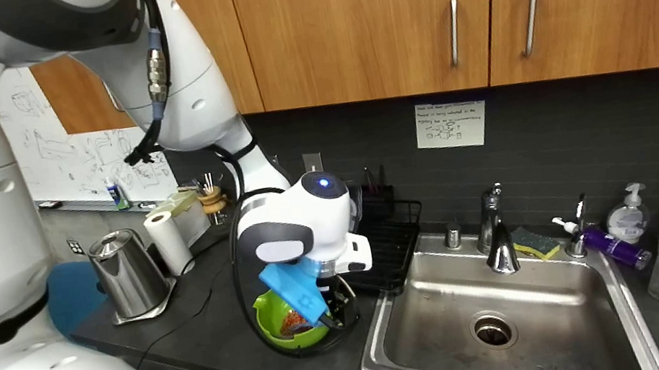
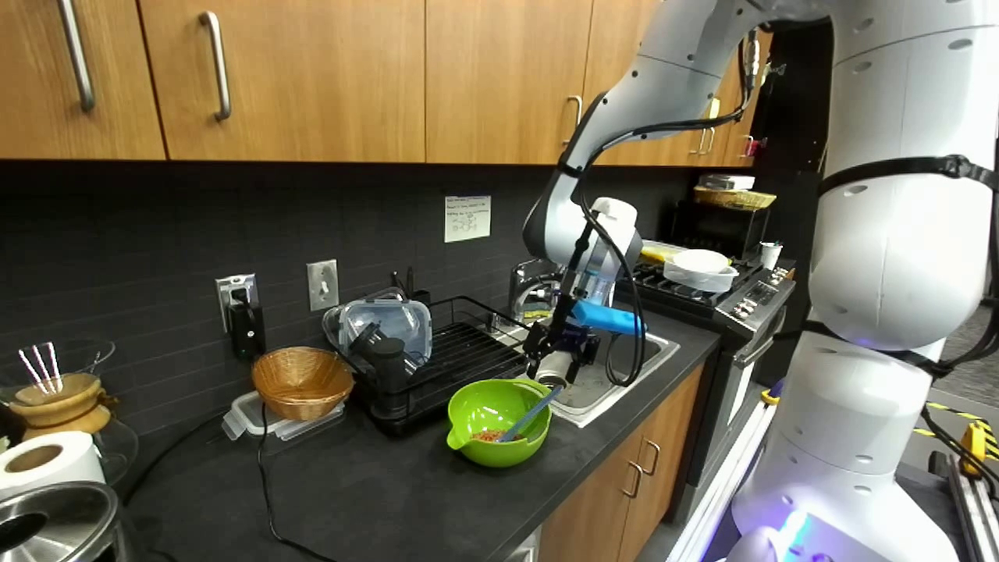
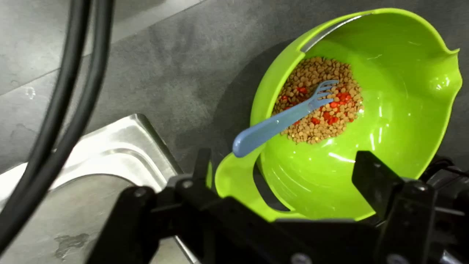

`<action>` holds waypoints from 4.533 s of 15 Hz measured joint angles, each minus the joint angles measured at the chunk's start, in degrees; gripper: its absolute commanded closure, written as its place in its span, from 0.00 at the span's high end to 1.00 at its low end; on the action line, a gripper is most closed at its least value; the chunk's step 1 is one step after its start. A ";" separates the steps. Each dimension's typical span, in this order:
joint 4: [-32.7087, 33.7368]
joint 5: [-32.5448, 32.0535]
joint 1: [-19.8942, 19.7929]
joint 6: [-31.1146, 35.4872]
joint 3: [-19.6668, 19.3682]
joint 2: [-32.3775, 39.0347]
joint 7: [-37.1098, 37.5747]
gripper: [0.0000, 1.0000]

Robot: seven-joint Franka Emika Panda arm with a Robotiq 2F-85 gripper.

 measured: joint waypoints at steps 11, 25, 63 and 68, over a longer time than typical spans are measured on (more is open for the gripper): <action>0.68 0.74 -0.04 -0.12 0.10 0.02 -3.07 0.56; -1.73 0.34 0.01 -0.12 -0.51 0.08 1.19 1.00; 4.88 -34.48 7.43 0.23 -2.88 6.55 26.69 1.00; 5.55 -47.22 7.98 0.03 -2.77 6.07 37.35 1.00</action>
